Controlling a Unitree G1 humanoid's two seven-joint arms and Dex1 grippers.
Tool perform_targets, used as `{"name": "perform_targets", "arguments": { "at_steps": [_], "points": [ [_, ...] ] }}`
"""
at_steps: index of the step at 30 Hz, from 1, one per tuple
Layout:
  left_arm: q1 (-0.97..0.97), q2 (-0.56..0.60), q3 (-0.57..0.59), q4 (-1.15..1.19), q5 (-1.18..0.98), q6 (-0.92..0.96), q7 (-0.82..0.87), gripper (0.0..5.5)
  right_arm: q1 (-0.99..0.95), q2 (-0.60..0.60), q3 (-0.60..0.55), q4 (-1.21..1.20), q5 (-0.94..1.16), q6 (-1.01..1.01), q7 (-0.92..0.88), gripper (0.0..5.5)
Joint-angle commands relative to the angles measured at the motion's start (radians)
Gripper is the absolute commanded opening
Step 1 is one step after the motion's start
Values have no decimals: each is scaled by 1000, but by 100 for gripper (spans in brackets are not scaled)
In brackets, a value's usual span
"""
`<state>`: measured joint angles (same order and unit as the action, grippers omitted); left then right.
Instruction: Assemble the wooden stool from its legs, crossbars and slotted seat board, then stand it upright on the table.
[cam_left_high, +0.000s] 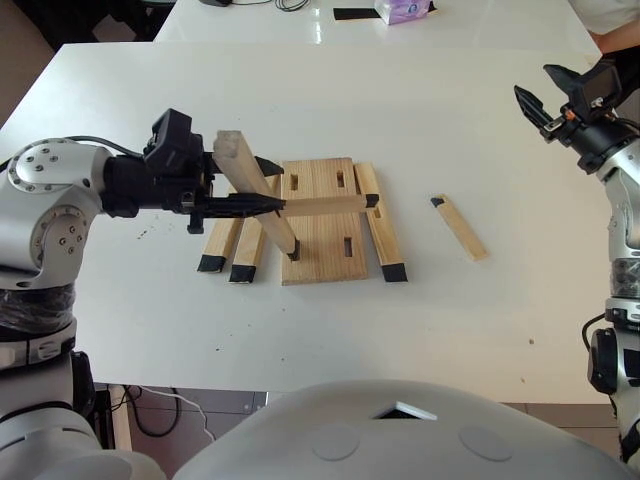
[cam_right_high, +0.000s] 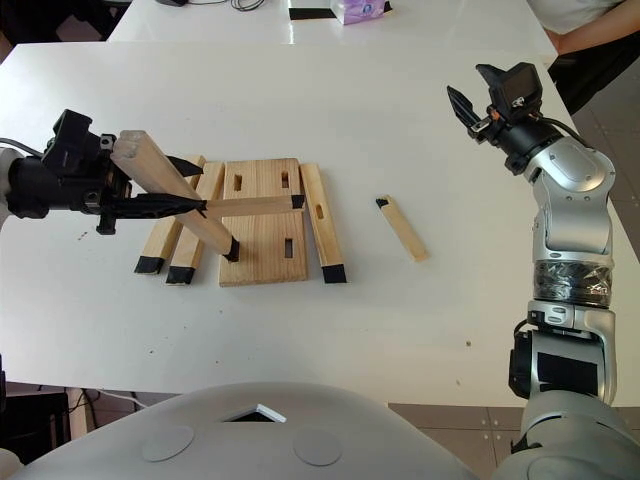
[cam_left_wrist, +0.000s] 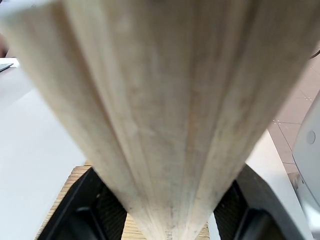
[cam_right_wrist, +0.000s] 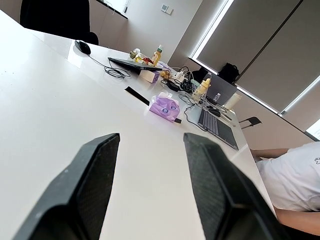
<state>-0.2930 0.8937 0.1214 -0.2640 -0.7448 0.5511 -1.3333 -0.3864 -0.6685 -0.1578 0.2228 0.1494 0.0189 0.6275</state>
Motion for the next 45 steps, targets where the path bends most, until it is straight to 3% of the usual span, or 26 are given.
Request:
{"name": "perform_targets", "arguments": {
  "at_steps": [1, 19, 29, 37, 45],
  "points": [
    [2, -11, -1, 2, 6, -6, 12, 205, -9, 3, 8, 11, -7, -4, 6, 236],
    [38, -33, -82, 94, 141, -130, -4, 205, 10, 32, 33, 2, -7, -6, 1, 236],
    [260, -74, -176, -32, 204, -181, 97, 204, 37, 67, 62, -30, -3, 8, 3, 236],
    [222, -36, -226, 10, 274, -265, 115, 204, 58, 92, 81, -53, -2, 17, 2, 236],
    [172, 63, -148, -65, 200, -211, 110, 204, 115, 129, 83, -102, -4, 36, -26, 236]
  ]
}}
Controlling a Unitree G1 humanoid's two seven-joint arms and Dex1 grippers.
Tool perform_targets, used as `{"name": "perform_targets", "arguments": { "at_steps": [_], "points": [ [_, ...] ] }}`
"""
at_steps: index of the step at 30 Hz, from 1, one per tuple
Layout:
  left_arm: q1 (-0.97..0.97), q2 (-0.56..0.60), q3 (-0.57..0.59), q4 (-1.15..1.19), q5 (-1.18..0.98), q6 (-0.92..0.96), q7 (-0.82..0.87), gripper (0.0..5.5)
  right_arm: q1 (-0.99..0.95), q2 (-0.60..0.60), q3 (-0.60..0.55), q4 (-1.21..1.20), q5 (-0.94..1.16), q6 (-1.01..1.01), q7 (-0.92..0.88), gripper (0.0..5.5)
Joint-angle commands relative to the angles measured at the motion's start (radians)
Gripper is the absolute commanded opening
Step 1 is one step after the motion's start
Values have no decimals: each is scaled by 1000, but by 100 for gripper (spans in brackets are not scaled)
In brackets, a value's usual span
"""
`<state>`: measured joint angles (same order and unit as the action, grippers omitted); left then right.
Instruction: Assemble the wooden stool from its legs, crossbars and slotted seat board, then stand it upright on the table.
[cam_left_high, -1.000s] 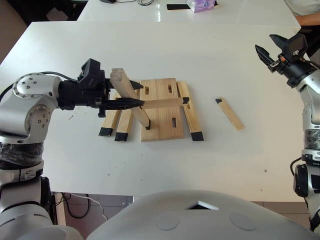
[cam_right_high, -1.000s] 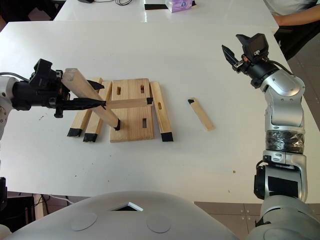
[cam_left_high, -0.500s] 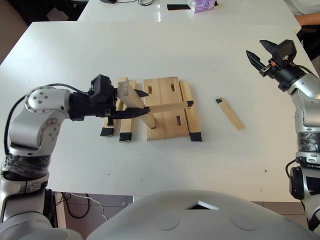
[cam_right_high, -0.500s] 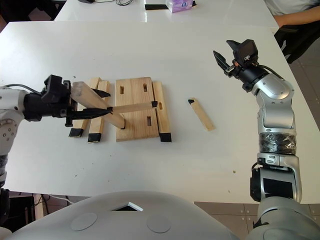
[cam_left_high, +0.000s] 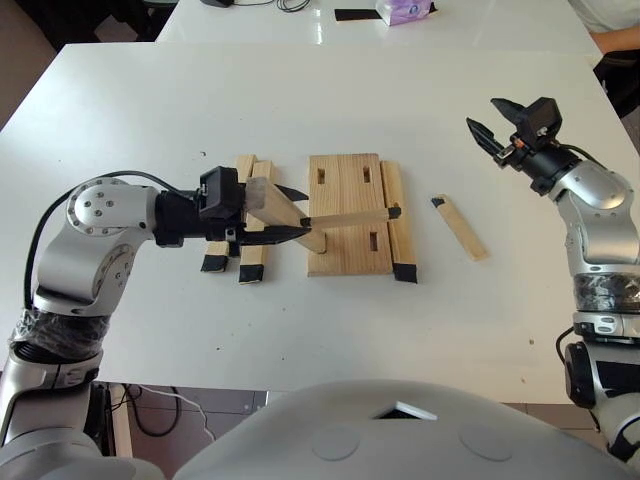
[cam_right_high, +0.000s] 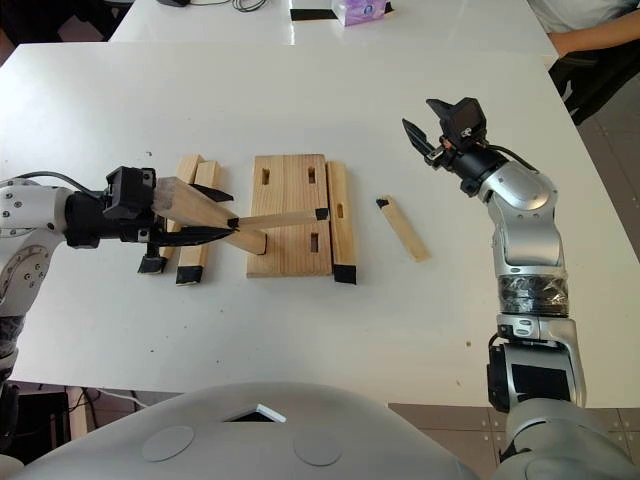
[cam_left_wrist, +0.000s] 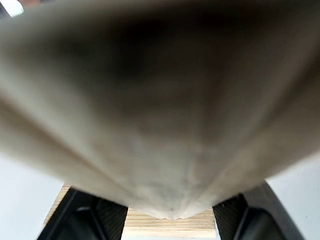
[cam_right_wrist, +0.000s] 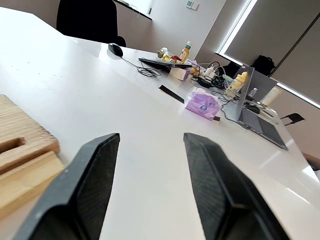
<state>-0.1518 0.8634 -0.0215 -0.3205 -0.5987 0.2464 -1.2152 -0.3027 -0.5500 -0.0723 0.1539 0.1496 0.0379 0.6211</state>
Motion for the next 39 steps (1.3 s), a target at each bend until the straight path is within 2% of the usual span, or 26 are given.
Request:
{"name": "perform_targets", "arguments": {
  "at_steps": [1, 7, 18, 24, 25, 31, 33, 39],
  "points": [
    [33, 107, -2, -24, 47, 102, -18, 204, 44, 15, -5, -48, -3, 23, -27, 236],
    [32, 140, -6, -46, 53, 128, -9, 204, 102, 40, -4, -100, 0, 42, -57, 236],
    [86, 99, -134, 84, 181, -15, -1, 204, 40, 41, 10, -56, -4, 46, -41, 236],
    [13, 62, -69, 54, 72, 33, 67, 204, 54, 49, 8, -50, -8, 34, -48, 236],
    [2, 60, -52, 36, 38, 51, 72, 241, 54, 50, 8, -46, -9, 31, -50, 236],
    [-25, 54, 94, -85, -124, 186, 138, 319, 37, 54, -2, -7, -9, 17, -64, 236],
    [-43, 66, 101, -60, -129, 202, 110, 340, 77, 54, -21, -36, -8, 19, -86, 236],
    [70, 181, 149, 7, -45, 163, -39, 340, 126, 59, -39, -70, -6, 23, -120, 236]
  ]
}}
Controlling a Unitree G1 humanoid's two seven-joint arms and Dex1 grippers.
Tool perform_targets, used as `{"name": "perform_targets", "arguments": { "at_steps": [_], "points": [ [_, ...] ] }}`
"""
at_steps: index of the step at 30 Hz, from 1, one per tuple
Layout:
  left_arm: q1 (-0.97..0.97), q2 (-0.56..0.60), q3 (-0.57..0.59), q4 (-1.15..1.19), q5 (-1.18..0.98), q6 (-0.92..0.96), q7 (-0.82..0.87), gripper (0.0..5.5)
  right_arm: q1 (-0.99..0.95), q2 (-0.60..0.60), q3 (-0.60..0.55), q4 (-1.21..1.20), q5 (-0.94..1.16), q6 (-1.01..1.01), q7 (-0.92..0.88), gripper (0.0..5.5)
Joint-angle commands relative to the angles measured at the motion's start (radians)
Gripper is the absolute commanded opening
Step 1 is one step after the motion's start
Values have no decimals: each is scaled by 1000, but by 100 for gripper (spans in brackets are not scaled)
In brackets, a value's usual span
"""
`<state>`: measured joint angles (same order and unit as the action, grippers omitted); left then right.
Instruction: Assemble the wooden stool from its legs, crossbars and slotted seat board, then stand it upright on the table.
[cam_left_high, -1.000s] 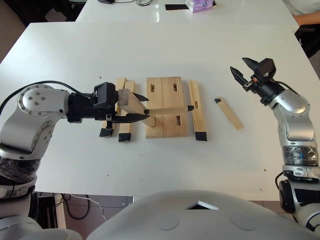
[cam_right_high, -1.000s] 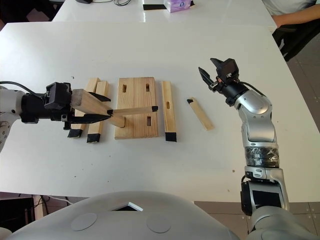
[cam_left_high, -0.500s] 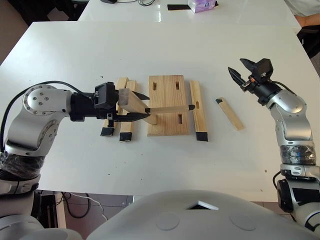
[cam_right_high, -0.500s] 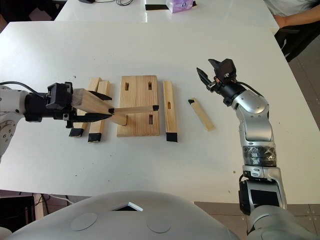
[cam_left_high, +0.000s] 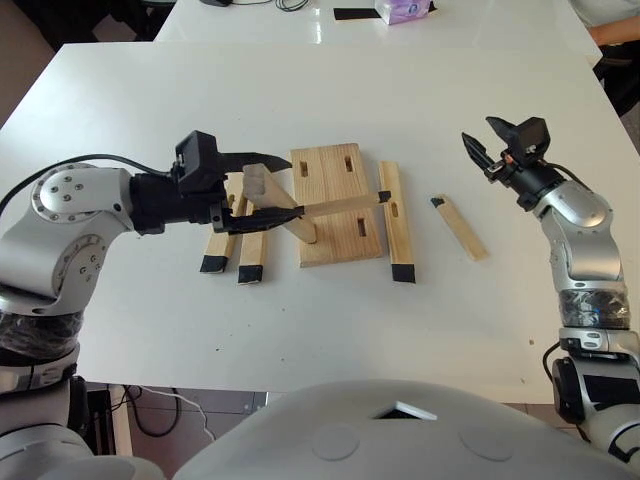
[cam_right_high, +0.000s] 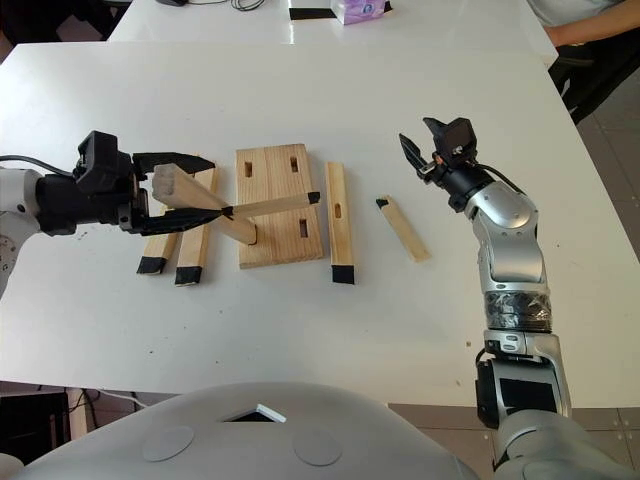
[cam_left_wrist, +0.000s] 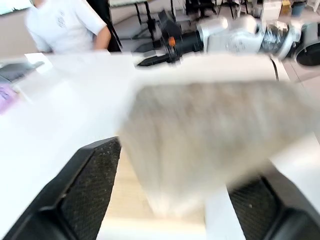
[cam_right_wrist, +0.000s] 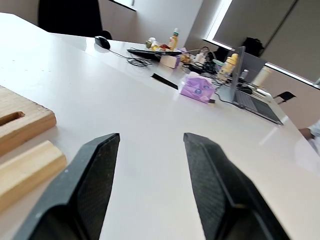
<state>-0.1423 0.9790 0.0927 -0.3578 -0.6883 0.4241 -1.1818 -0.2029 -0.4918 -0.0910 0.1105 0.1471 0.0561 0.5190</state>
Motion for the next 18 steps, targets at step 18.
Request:
{"name": "perform_targets", "arguments": {
  "at_steps": [18],
  "points": [
    [65, -304, -28, 454, 443, 9, 536, 340, 33, 53, -40, -48, -4, 45, -117, 236]
  ]
}}
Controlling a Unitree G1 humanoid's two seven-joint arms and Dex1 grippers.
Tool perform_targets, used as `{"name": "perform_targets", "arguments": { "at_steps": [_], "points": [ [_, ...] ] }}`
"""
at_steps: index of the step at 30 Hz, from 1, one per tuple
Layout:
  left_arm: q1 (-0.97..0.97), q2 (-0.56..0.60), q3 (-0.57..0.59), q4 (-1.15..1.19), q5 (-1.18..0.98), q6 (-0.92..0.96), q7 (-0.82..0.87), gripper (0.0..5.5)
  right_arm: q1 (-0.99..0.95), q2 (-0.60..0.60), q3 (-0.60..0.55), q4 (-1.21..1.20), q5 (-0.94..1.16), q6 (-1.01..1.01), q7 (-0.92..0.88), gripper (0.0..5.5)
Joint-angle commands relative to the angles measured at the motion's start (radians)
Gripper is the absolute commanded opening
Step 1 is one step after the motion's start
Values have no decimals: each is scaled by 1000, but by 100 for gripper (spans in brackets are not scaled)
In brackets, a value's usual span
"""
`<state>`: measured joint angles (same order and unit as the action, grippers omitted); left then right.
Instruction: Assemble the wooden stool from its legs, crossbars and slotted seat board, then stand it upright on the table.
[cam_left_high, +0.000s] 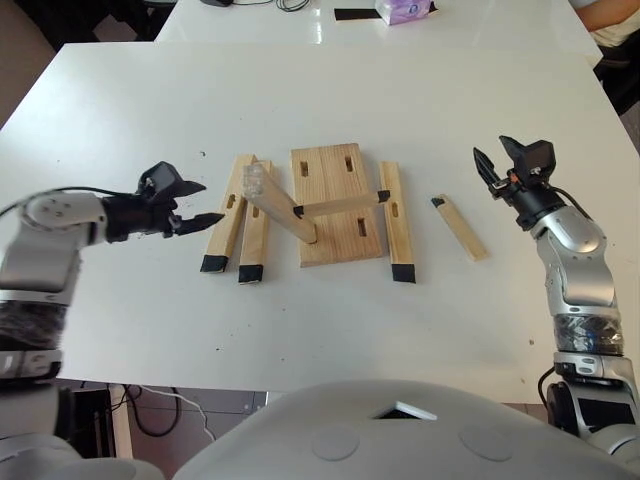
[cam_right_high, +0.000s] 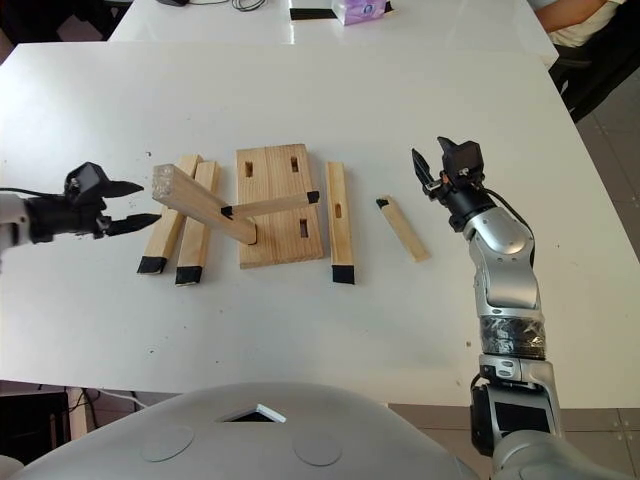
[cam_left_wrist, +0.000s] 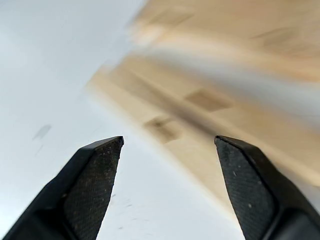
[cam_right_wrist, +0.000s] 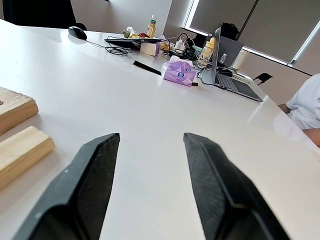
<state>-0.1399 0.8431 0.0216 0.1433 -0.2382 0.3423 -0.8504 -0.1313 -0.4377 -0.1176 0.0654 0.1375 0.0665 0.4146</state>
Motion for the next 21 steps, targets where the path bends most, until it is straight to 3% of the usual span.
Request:
{"name": "perform_targets", "arguments": {
  "at_steps": [1, 6, 20, 21],
  "points": [
    [85, -202, 60, -77, -14, 112, 250, 340, -34, -2, -18, -8, 8, 42, -14, 236],
    [199, -305, 135, -267, -78, 263, 383, 340, 8, -8, -46, -28, 12, 60, -29, 236],
    [333, -322, 123, -447, -55, 507, 484, 340, 88, 33, -50, -88, 10, 81, -80, 236],
    [337, -328, 123, -454, -59, 524, 490, 321, 95, 38, -49, -92, 10, 82, -85, 236]
  ]
}}
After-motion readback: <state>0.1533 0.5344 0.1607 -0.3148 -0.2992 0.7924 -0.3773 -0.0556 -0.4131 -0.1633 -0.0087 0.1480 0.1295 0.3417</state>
